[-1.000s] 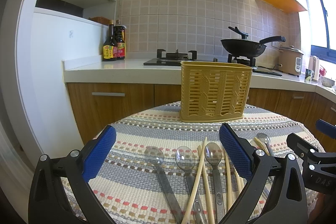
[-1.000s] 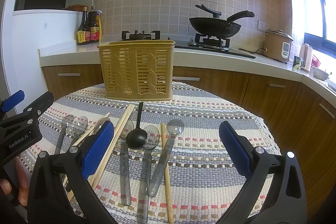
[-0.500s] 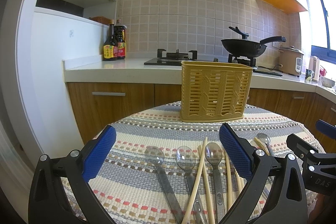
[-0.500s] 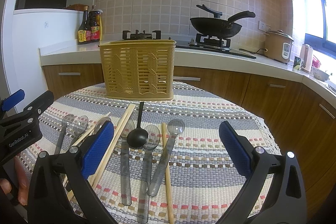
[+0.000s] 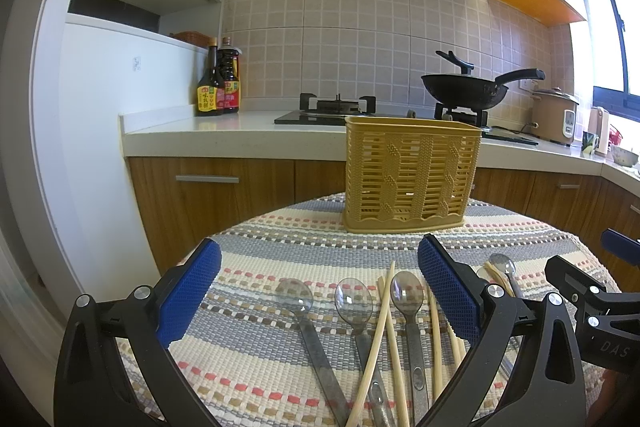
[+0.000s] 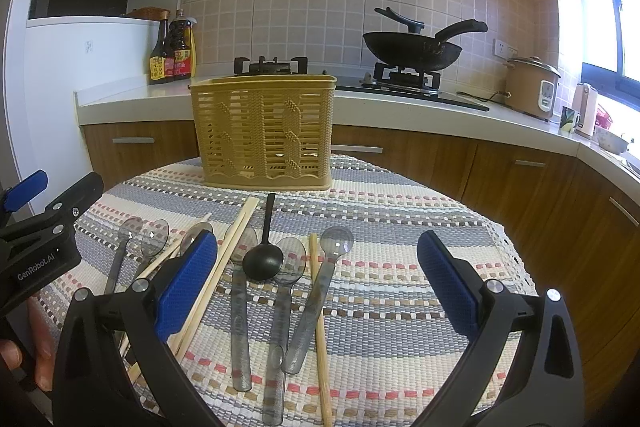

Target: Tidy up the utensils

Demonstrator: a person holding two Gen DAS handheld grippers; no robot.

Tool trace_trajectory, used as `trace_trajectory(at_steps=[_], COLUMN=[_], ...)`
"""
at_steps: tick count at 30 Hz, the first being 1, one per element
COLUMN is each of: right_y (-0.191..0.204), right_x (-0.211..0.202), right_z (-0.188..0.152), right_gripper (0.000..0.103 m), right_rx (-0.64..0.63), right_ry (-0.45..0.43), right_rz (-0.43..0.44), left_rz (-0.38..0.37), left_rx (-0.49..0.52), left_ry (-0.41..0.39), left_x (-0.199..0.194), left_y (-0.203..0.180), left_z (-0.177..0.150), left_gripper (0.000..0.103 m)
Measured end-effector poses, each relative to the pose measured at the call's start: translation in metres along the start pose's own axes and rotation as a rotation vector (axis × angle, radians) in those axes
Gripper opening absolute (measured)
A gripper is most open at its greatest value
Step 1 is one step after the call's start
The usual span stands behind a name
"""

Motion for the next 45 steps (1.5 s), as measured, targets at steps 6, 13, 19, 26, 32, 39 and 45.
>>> trace_trajectory(at_steps=[6,13,19,26,32,39,45], right_y=[-0.001,-0.001,-0.001,-0.002,-0.027,-0.065,-0.070], right_x=[0.001,0.001,0.001,0.002,0.006,0.026,0.064], right_z=[0.000,0.000,0.000,0.000,0.002,0.023,0.033], right_gripper=[0.096,0.096,0.096,0.096,0.096,0.096,0.070], right_rx=[0.007,0.008,0.009,0.008,0.125,0.227,0.226], right_ry=[-0.001,-0.001,-0.002,-0.001,0.052,0.209,0.414], right_rz=[0.003,0.003,0.004,-0.004,0.002,-0.001,0.088], left_rz=[0.001,0.000,0.000,-0.002,-0.082,-0.268,-0.309], left_rx=[0.000,0.000,0.000,-0.002,-0.070,-0.047,0.083], left_ry=[0.000,-0.001,-0.001,0.004,0.138,0.373,0.801], left_x=[0.000,0.000,0.000,0.001,0.022,0.066,0.117], left_y=[0.000,0.000,0.000,0.000,0.053,0.085,0.058], left_z=[0.000,0.000,0.000,0.000,0.004,0.017,-0.036], left_gripper=[0.095,0.095,0.095,0.095,0.095,0.092,0.067])
Point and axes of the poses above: each gripper's, at about its wrist camera, not at the fingertips, and x roughly the way its jaws point, y to its left, z to its top, the point moved 5 cm from there along x, roughly the way its jaws point, and after that the axes turned 15 degrees about z, right-handed, at the moved point
